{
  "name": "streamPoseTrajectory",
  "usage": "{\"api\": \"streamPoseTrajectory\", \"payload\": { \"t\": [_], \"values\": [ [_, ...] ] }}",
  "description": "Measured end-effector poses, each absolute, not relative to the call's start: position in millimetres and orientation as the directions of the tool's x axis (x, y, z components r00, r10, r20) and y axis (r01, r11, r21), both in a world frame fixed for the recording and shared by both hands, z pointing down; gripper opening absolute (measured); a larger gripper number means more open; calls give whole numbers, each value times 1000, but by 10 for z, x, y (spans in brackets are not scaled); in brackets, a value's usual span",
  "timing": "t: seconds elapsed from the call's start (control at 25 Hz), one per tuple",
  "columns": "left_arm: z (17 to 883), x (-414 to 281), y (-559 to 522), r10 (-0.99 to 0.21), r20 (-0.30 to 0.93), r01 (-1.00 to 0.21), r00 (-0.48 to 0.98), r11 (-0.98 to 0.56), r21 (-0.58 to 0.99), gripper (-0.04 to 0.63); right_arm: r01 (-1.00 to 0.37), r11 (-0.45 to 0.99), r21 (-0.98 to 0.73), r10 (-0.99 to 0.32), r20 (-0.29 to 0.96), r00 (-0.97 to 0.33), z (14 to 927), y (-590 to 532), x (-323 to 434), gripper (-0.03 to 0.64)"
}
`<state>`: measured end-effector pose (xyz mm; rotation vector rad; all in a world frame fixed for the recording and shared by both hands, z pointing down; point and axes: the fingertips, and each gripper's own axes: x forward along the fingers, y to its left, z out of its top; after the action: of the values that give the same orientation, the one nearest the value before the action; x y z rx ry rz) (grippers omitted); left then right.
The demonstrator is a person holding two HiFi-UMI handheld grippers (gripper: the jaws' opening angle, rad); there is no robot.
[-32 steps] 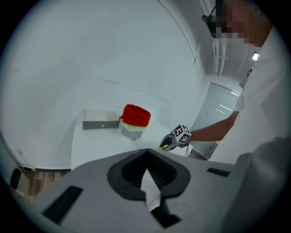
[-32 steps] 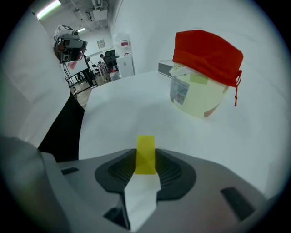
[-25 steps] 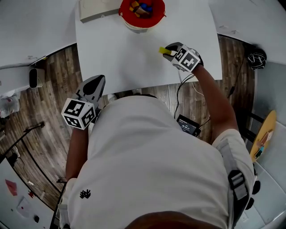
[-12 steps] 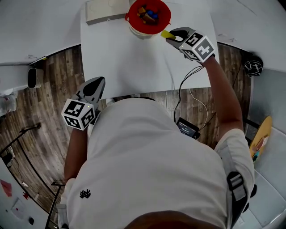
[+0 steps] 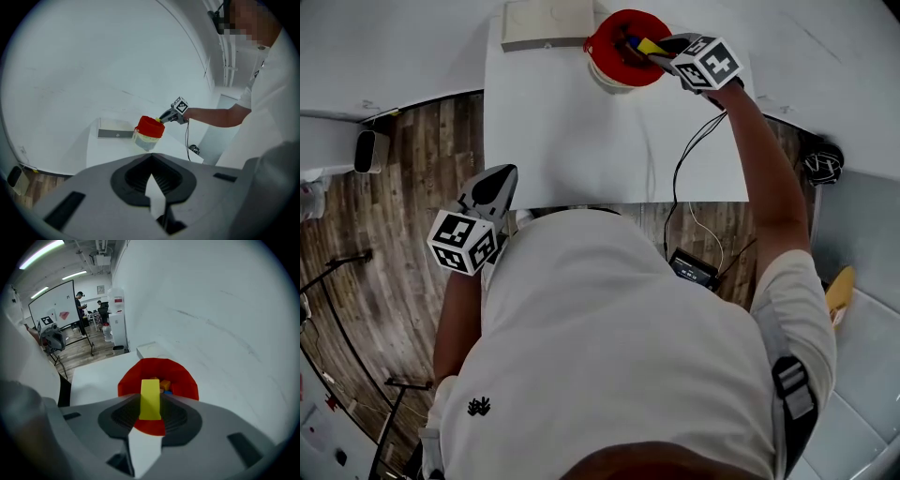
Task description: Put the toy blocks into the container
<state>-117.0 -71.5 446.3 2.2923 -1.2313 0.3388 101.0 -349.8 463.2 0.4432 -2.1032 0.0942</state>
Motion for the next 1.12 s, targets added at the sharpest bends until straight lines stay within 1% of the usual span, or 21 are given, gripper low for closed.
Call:
{"api": "streamPoseTrajectory", "payload": {
  "t": [0.32,0.76,0.96,1.12],
  "values": [
    [4530,-1356,-588,-731,449,-855,513,-390,342,6,-333,936,111,-243,889,-388,4923,-3897,903,129],
    [4556,-1476,-501,-755,449,-871,478,-340,356,6,-307,940,148,-204,966,-161,5352,-4151,888,129],
    [4583,-1576,-460,-761,448,-874,469,-325,362,6,-340,930,142,-195,972,-129,5422,-4201,899,132],
    [4577,-1609,-451,-759,446,-871,474,-331,362,6,-333,928,167,-212,972,-103,5432,-4181,918,135]
  ]
}}
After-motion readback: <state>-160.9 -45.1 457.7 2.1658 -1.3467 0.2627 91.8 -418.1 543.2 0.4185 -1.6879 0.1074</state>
